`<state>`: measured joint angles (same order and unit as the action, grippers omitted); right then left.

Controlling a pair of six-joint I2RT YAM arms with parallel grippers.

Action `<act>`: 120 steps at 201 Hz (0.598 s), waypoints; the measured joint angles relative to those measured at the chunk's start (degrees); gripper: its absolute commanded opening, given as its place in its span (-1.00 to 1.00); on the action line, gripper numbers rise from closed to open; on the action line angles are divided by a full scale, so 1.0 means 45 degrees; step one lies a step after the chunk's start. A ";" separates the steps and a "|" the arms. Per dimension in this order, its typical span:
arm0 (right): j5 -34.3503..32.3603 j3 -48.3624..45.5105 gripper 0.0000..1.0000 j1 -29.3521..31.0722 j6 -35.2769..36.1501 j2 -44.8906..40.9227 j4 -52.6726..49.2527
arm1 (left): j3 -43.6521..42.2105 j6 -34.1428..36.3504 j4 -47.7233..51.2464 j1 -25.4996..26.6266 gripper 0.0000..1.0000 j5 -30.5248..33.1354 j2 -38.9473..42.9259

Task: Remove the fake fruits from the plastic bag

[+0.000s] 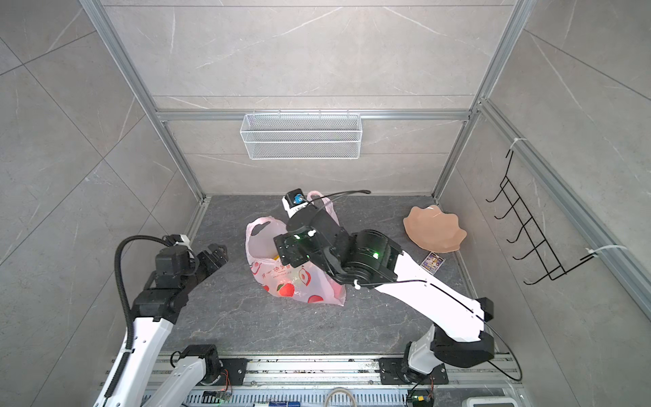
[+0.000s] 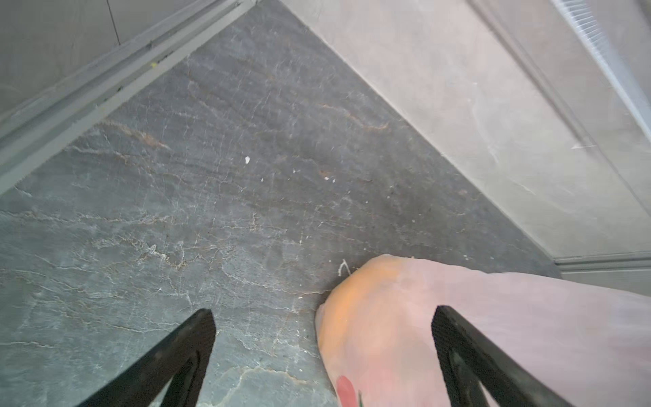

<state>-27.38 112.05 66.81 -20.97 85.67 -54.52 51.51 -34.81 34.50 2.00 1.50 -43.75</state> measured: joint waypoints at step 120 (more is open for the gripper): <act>-0.3740 -0.8009 0.69 0.0010 -0.1914 -0.4512 0.2759 | 0.7655 0.4745 0.4736 0.2419 0.94 -0.4896 -0.3011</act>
<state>-44.21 76.01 66.85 -29.58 65.36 -42.11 85.95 -13.45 55.81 12.88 -20.53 -57.30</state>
